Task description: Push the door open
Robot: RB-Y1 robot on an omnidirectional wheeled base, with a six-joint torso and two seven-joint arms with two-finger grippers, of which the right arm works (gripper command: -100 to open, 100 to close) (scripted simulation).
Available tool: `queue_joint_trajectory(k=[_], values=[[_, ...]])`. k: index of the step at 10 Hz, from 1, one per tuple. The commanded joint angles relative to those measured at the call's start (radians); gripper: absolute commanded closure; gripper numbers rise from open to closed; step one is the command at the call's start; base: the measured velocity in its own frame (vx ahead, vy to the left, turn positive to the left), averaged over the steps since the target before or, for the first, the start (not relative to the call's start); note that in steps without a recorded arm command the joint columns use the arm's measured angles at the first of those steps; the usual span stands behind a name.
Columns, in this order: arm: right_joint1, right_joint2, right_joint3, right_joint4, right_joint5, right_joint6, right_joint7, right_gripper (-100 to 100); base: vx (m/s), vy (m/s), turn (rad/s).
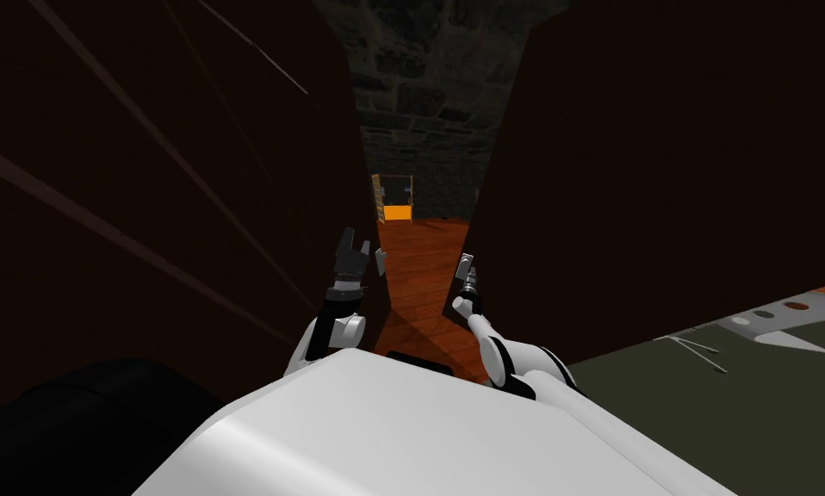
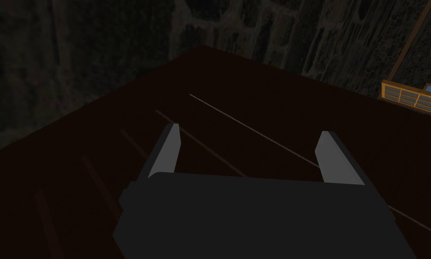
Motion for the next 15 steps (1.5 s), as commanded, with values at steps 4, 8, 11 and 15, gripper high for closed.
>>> queue_joint_trajectory(k=[4,8,11,15], values=[[0.013,-0.015,-0.003,-0.016,0.0,0.001,-0.007,-100,0.194,-0.064,0.025],[0.013,-0.002,-0.003,-0.009,0.001,-0.006,-0.014,-100,0.186,-0.027,0.023],[0.013,-0.002,-0.003,-0.009,0.001,-0.006,-0.014,100,-0.022,0.001,0.001],[0.011,-0.01,-0.021,-0.002,-0.02,-0.019,0.01,100,0.019,0.004,-0.002]])
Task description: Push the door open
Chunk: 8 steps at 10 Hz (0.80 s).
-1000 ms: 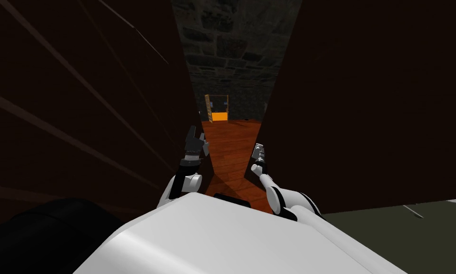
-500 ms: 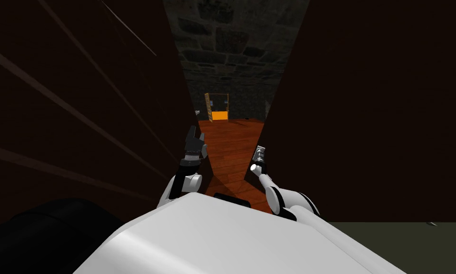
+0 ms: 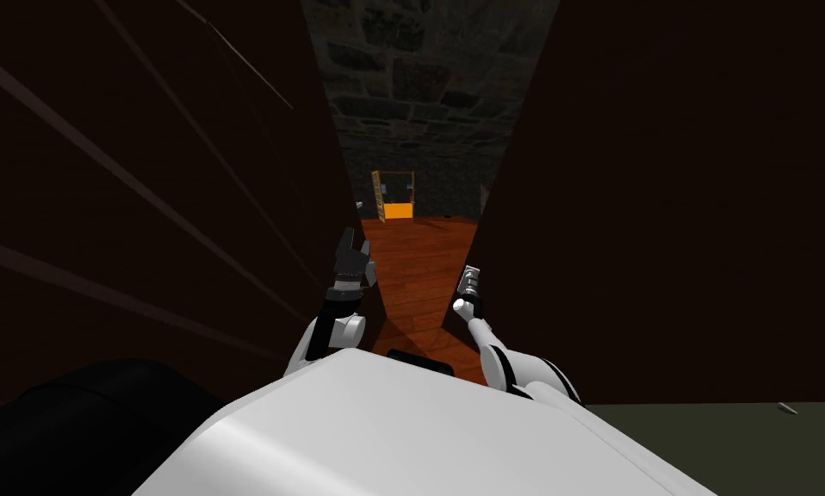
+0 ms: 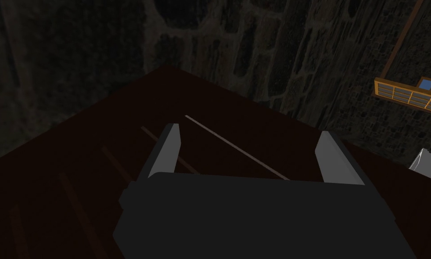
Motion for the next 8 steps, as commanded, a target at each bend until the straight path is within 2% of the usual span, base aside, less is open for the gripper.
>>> queue_joint_trajectory(k=[1,2,3,5,6,8], values=[[-0.05,-0.03,-0.002,0.05,-0.006,-0.05,-0.02,100,0.123,0.022,-0.036],[-0.052,-0.03,-0.002,0.046,-0.006,-0.045,-0.02,100,0.076,0.015,-0.003],[-0.064,-0.03,-0.002,0.07,-0.006,-0.053,-0.02,100,0.045,-0.005,-0.012],[-0.064,-0.03,-0.002,0.109,-0.006,-0.053,-0.02,100,0.018,-0.017,0.002],[-0.07,-0.035,-0.021,0.114,-0.028,-0.07,0.005,100,0.108,0.004,-0.019],[-0.07,-0.035,-0.021,0.114,-0.028,-0.07,0.005,100,0.097,0.022,-0.026]])
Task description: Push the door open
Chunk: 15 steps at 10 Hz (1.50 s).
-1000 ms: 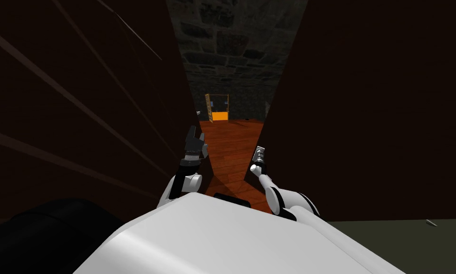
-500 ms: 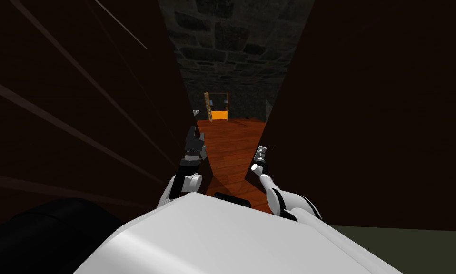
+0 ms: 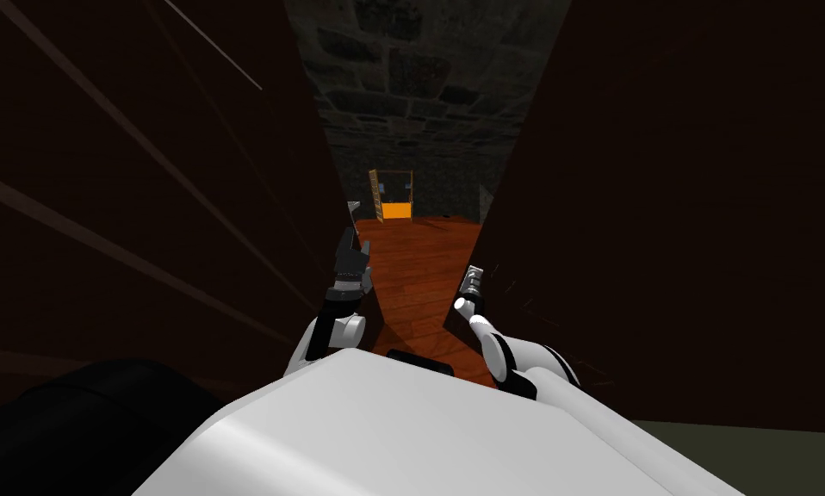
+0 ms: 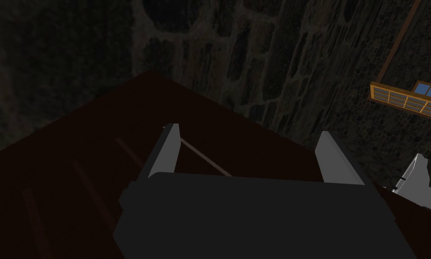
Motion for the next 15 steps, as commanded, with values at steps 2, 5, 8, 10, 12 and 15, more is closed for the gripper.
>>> queue_joint_trajectory(k=[2,5,8,10,12,15], values=[[0.024,0.002,-0.008,-0.06,-0.004,0.02,0.026,100,0.013,-0.005,-0.002],[0.024,0.002,-0.008,-0.008,-0.004,0.02,0.026,100,-0.006,-0.005,-0.001],[-0.057,-0.008,-0.024,0.129,-0.028,-0.062,0.016,100,0.033,0.002,-0.01],[-0.06,-0.008,-0.024,0.19,-0.028,-0.062,0.016,100,0.135,-0.009,-0.005],[-0.057,-0.008,-0.024,0.129,-0.028,-0.062,0.016,100,0.026,-0.003,-0.004],[-0.063,-0.015,-0.042,0.132,-0.053,-0.083,0.033,100,0.113,0.008,-0.015]])
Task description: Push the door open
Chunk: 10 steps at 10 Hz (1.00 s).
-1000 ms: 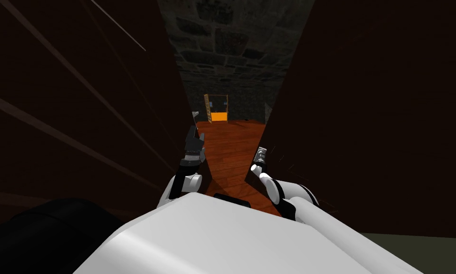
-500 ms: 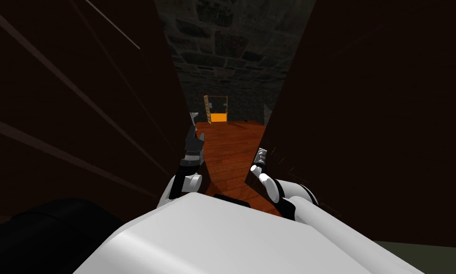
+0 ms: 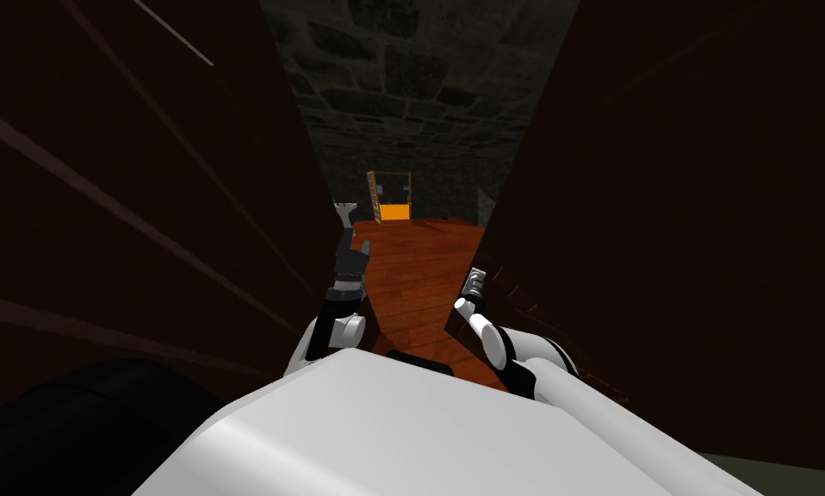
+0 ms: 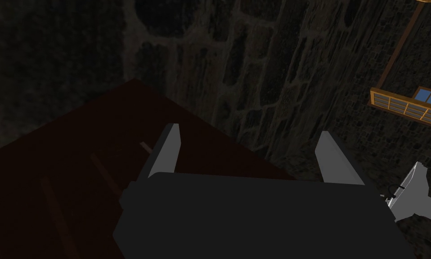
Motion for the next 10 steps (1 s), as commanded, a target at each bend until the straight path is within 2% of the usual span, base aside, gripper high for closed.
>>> queue_joint_trajectory(k=[1,2,3,5,6,8,9,10], values=[[-0.004,-0.005,-0.022,-0.011,-0.03,-0.023,0.023,100,0.156,0.015,-0.021],[-0.004,-0.005,-0.022,-0.011,-0.03,-0.023,0.023,100,0.174,-0.004,-0.021],[-0.009,-0.004,-0.037,-0.009,-0.051,-0.041,0.037,100,0.176,-0.006,-0.027],[-0.009,-0.004,-0.037,-0.009,-0.051,-0.041,0.037,100,0.103,-0.017,-0.013],[-0.015,0.0,-0.054,-0.005,-0.074,-0.061,0.054,100,0.123,-0.036,-0.017],[-0.02,0.007,-0.068,-0.003,-0.094,-0.077,0.067,100,0.202,0.014,-0.041],[-0.02,0.003,-0.064,0.016,-0.088,-0.075,0.057,100,0.079,0.005,-0.043],[-0.021,-0.011,-0.077,0.017,-0.107,-0.094,0.07,100,0.129,-0.046,-0.014]])
